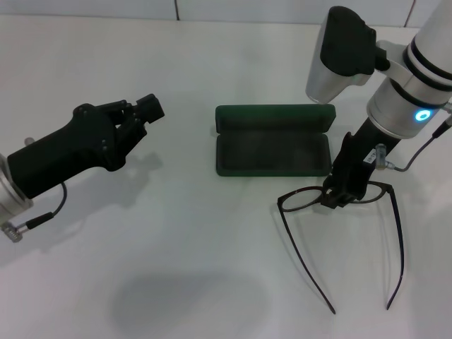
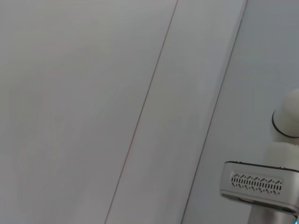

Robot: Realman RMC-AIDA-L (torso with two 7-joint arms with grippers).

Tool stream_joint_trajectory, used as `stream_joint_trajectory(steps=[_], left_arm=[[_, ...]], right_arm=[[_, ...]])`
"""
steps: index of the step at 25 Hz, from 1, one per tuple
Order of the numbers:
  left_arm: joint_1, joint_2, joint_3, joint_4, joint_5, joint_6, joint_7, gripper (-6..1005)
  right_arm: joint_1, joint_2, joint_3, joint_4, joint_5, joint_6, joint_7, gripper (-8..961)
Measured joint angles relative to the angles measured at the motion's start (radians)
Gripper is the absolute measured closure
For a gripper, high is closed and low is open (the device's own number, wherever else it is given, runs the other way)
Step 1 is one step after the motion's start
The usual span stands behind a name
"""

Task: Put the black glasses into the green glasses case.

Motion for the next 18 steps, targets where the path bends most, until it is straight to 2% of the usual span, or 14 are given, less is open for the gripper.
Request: stream_joint_trajectory(steps=[6,11,18], left_arm=[[-0.002,0.001,0.000,-0.008,-0.006,0.000,0.003,944],[-0.003,0.001,0.000,-0.009,-0.008,0.000,0.003,943],[0.002,0.002,0.000,-0.012,-0.009,0.002,0.003,944]], right_arm=[[-0.003,0.000,-0.043,-0.001,-0.001,0.016,0.000,664],[-0.012,0.000,-0.075,-0.021,0.008,0.023,-0.004,771],[-0.118,0.000,-0.101,-0.223,0.011,0.015,-0.008,858]])
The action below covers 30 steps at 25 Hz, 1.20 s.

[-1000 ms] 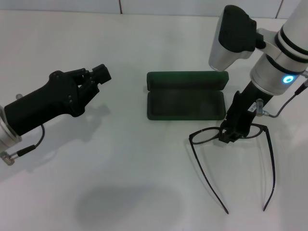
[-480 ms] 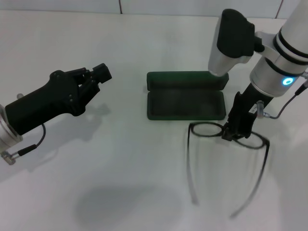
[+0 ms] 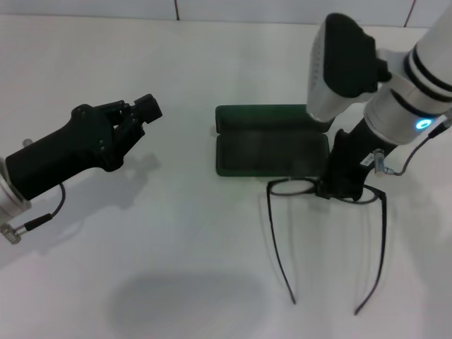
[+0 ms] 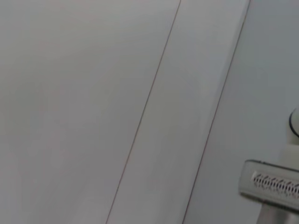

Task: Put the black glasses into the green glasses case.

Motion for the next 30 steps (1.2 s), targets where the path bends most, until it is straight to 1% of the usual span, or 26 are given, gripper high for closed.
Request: stream_joint_trajectory(steps=[4,7,8,10,12,14,17,20,25,30], left_arm=[[-0.004,0.005,0.004,0.000,0.009,0.046,0.000,943],[-0.016,0.000,-0.002,-0.019,-0.012,0.090,-0.023,945],[-0.021,0.000,-0.004,-0.028,-0.021,0.098,-0.031,946],[-0.040,-0.002,-0.004,-0.045,-0.032,0.132,-0.031,948],[-0.057,-0.004,0.006,-0.050,-0.032,0.174,-0.002,949],[-0.080,-0.005,0.028,-0.054,-0.035,0.223,0.030,951],[-0.120,-0.005,0.063,-0.075,-0.039,0.264,0.060,955],[-0.168,-0.005,0.108,-0.109,-0.035,0.273,0.095,958],[-0.226,-0.008,0.178,-0.151,-0.048,0.276,0.110,962],[-0.250,-0.011,0.193,-0.165,-0.070,0.283,0.111,963]], right_arm=[[-0.083,-0.003,0.058,-0.127,0.042,-0.018,-0.002,858],[-0.155,-0.006,0.121,-0.188,0.109,-0.022,-0.031,858],[-0.190,-0.006,0.156,-0.207,0.149,-0.019,-0.058,858],[-0.220,-0.006,0.186,-0.214,0.194,-0.007,-0.086,858],[-0.264,-0.005,0.228,-0.211,0.286,0.027,-0.133,857],[-0.294,-0.005,0.243,-0.196,0.374,0.056,-0.176,857],[-0.342,-0.006,0.259,-0.172,0.516,0.077,-0.276,857],[-0.361,-0.006,0.267,-0.124,0.656,0.083,-0.364,857],[-0.363,-0.008,0.269,-0.020,0.836,0.047,-0.498,857],[-0.360,-0.007,0.265,0.015,0.850,0.026,-0.526,857]])
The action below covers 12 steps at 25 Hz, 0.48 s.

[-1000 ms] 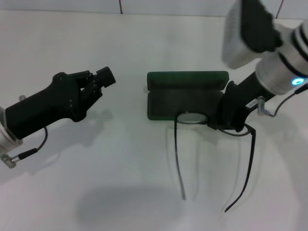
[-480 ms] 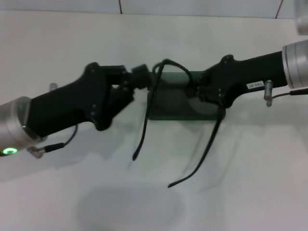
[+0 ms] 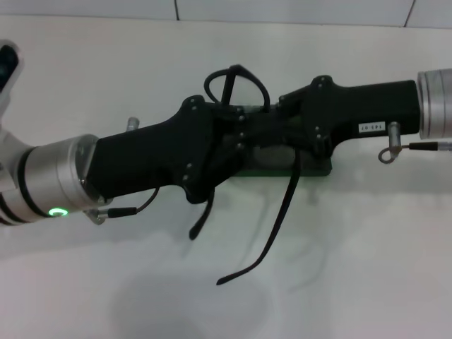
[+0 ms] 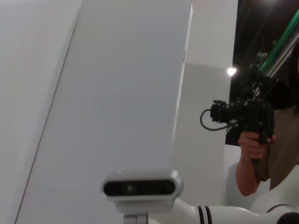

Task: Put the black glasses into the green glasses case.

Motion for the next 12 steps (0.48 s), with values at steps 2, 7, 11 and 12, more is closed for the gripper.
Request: stream_joint_trajectory(steps=[2,7,11,12], left_arm=[[-0.011,0.000,0.000,-0.016,-0.005,0.000,0.000,963],[-0.037,0.000,-0.005,-0.070,-0.009,-0.010,0.026,964],[-0.043,0.000,-0.005,-0.096,-0.009,-0.021,0.046,967],[-0.043,0.000,-0.005,-0.099,-0.009,-0.028,0.047,967]], right_arm=[[0.001,0.001,-0.002,0.006,0.002,-0.005,-0.007,856],[0.004,0.004,-0.006,0.020,0.030,-0.044,-0.032,856],[0.005,0.005,-0.008,0.023,0.055,-0.059,-0.049,856],[0.005,0.005,-0.009,0.024,0.060,-0.062,-0.052,856]])
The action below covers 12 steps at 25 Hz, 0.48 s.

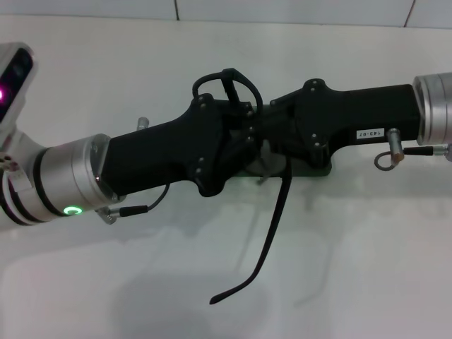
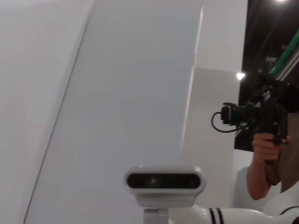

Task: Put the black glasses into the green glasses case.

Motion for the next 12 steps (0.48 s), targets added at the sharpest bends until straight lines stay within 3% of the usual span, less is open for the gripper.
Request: stream_joint_trajectory(steps=[12], left_arm=[[0.003,0.000,-0.002,-0.004,-0.007,0.023,0.015,966]], right_arm=[[-0.013,0.000,0.025,0.007,0.009,0.007,-0.028,855]])
